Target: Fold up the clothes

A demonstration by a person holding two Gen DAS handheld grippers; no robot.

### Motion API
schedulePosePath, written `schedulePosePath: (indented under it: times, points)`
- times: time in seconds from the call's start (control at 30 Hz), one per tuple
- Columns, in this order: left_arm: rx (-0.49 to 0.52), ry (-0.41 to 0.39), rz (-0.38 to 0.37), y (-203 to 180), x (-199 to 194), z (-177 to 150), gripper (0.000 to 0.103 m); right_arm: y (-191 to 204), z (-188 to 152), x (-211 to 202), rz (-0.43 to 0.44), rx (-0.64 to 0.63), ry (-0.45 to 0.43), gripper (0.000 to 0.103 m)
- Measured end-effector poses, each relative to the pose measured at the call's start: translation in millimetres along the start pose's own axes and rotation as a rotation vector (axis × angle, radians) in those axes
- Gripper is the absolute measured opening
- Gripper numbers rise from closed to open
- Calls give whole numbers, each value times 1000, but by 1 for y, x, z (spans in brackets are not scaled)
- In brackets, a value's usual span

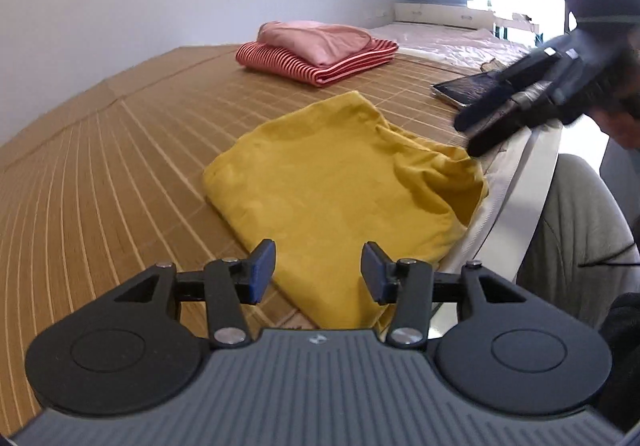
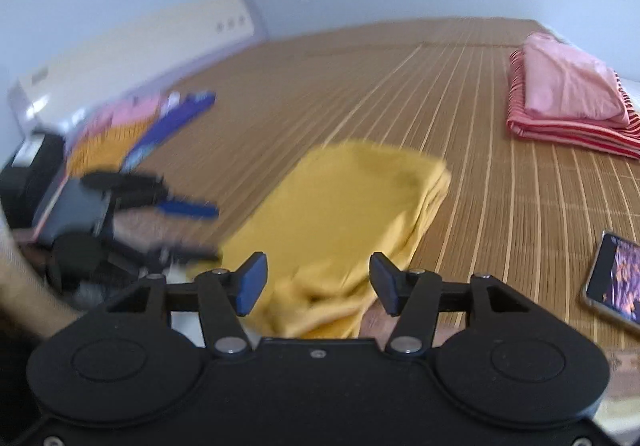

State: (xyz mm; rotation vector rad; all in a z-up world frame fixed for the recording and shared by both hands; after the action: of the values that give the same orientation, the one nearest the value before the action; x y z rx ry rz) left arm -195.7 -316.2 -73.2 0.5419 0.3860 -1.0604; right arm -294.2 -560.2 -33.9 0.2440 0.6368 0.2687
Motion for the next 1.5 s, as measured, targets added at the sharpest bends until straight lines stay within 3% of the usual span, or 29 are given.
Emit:
schedulePosePath:
  times: [0.1,0.3,0.47,0.53,0.6,0.7,0.73,0.77,0.9,1.03,1.1,1.27,1.4,1.5]
  points:
    - [26,7,15,-5,6,-3,54,13,-4,9,-6,-44,59,50]
    - [51,37,30,-14,16,-15,54,21,-9,31,-96,-125,168,10]
    - [-13,51,9,-1,19,-17,55,-13,-22,9,-105,40,156,11]
    - [-27,55,10,2,17,-16,55,-19,-26,0,-112,78,141,19]
    - [-12,53,21,2,14,-16,55,-20,-28,-8,-127,96,122,20]
    - [1,41,26,0,10,-14,55,-13,-21,-19,-159,57,74,27]
    - [1,37,22,-1,8,-13,55,-13,-18,-21,-126,61,46,36]
    - [-2,31,12,-1,7,-11,55,-12,-15,-23,-93,66,17,38]
    - [15,27,-15,-7,7,-12,55,-14,-5,1,-46,95,-25,39]
    - [58,45,10,-7,3,-22,55,-19,-9,27,-100,48,44,33]
    - [21,58,6,2,-3,-26,55,-24,-14,33,-161,12,86,40]
    - [6,64,29,13,-15,-30,55,-21,-12,15,-169,40,12,40]
    - [-1,13,-32,4,-16,-22,55,2,-14,18,-52,-12,5,40]
    - [41,17,-48,-10,-7,-20,56,18,-20,32,-14,-74,45,41]
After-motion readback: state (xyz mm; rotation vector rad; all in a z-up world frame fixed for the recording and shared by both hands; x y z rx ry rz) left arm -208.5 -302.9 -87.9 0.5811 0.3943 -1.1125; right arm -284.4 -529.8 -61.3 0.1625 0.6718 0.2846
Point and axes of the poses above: each gripper's, at about its wrist camera, not at the fingertips, and x roughly the way its jaws point, y to its left, z to its top, the point moved 2 cm from there along x, roughly the way its jaws point, and after that the axes turned 9 degrees about z, right-handed, at the moved point
